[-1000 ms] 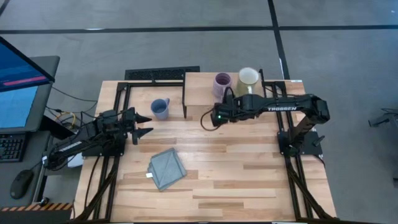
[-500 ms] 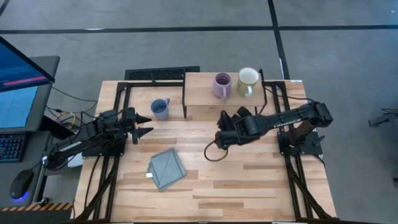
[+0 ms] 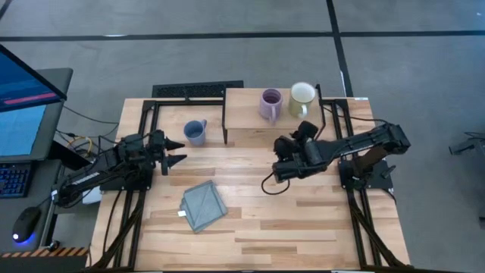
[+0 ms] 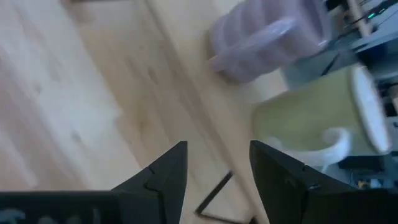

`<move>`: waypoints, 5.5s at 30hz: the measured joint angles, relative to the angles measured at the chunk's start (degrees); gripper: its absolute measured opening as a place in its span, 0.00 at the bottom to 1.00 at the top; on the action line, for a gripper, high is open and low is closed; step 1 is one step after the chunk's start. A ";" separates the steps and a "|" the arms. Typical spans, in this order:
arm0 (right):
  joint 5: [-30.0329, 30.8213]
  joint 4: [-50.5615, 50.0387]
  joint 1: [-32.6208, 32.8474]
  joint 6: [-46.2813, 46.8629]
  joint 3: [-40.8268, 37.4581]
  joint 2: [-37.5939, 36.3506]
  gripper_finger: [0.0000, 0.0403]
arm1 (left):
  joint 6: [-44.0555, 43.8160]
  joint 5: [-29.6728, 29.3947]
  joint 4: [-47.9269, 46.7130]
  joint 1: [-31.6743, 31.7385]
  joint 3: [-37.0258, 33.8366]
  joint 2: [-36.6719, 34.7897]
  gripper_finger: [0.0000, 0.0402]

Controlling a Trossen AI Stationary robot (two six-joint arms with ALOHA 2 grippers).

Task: Stack small to large cups/mugs on shelf
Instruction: Put the blue mug on the shelf

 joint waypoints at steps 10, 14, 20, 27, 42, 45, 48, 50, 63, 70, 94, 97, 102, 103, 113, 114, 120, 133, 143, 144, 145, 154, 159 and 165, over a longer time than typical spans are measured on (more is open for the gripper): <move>0.44 6.65 1.24 -0.05 -9.34 -15.07 0.48 | 2.03 -6.63 1.17 0.00 0.00 0.00 0.64; -1.80 14.42 2.76 -3.56 -14.07 -21.86 0.48 | 2.09 -9.17 1.18 0.00 0.00 0.00 0.64; -7.95 26.71 4.78 -7.13 -23.63 -32.07 0.48 | 2.15 -9.42 1.31 0.00 0.00 0.00 0.64; -12.63 37.13 6.63 -8.31 -35.52 -40.97 0.48 | 2.13 -9.44 1.31 0.00 0.00 0.00 0.64; -15.60 46.81 11.88 -8.22 -50.16 -51.41 0.48 | 2.04 -14.46 1.29 -0.02 0.00 0.00 0.64; -15.56 48.36 12.59 -8.22 -51.90 -52.31 0.48 | 1.87 -15.88 1.29 0.00 0.00 0.00 0.64; -15.55 48.95 12.93 -8.17 -53.47 -52.75 0.48 | 2.19 -18.02 1.29 0.00 0.00 0.00 0.64; -15.51 49.13 12.96 -8.17 -53.76 -52.67 0.48 | 2.36 -20.00 1.29 0.00 0.00 0.00 0.64; -15.10 57.29 12.87 -18.22 -53.81 -52.20 0.48 | 2.70 -42.90 0.63 0.02 0.00 0.02 0.64; -13.71 58.88 12.87 -20.61 -53.80 -52.20 0.48 | 1.65 -35.66 0.90 0.00 0.00 1.05 0.64; -13.41 57.74 12.87 -20.59 -53.81 -52.20 0.48 | 7.84 -28.30 13.80 6.09 7.34 28.31 0.64; -13.41 57.69 12.87 -20.59 -53.81 -52.20 0.48 | 9.91 -25.84 13.64 7.78 9.36 32.22 0.64; -13.41 56.94 12.87 -20.56 -53.80 -52.20 0.48 | 11.84 -22.61 13.73 10.89 13.30 39.05 0.64; -13.41 56.81 12.87 -20.56 -53.81 -52.20 0.48 | 12.31 -22.34 13.73 11.44 14.11 40.39 0.64; -13.43 56.75 12.87 -20.54 -53.81 -52.20 0.48 | 15.23 -14.89 13.53 16.47 22.99 53.93 0.64; -13.46 56.70 12.87 -20.54 -53.81 -52.20 0.48 | 14.89 -14.72 13.50 16.80 23.76 55.19 0.64; -13.57 56.46 12.87 -20.54 -53.79 -52.20 0.48 | 14.63 -14.80 12.78 17.59 27.27 61.28 0.64; -13.58 56.46 12.87 -20.52 -53.79 -52.20 0.48 | 13.44 -14.74 12.52 17.45 29.24 64.81 0.64; -13.59 56.46 12.87 -20.52 -53.79 -52.20 0.48 | 9.83 -17.66 16.20 17.44 29.24 64.81 0.64; -13.59 56.46 12.87 -20.52 -53.79 -52.20 0.48 | 9.36 -17.66 16.44 17.42 29.24 64.81 0.64; -13.59 56.46 12.87 -20.52 -53.79 -52.20 0.48 | 9.17 -17.66 16.67 17.40 29.24 64.81 0.64; -13.59 56.47 12.87 -20.52 -53.79 -52.20 0.48 | 9.78 -17.77 17.20 17.40 29.24 64.81 0.64; -13.59 56.48 12.87 -20.12 -53.79 -52.20 0.48 | 12.28 -18.05 16.96 17.40 29.24 64.81 0.64; -13.59 56.50 12.87 -20.08 -53.79 -52.20 0.48 | 9.85 -18.21 16.59 17.40 29.24 64.81 0.64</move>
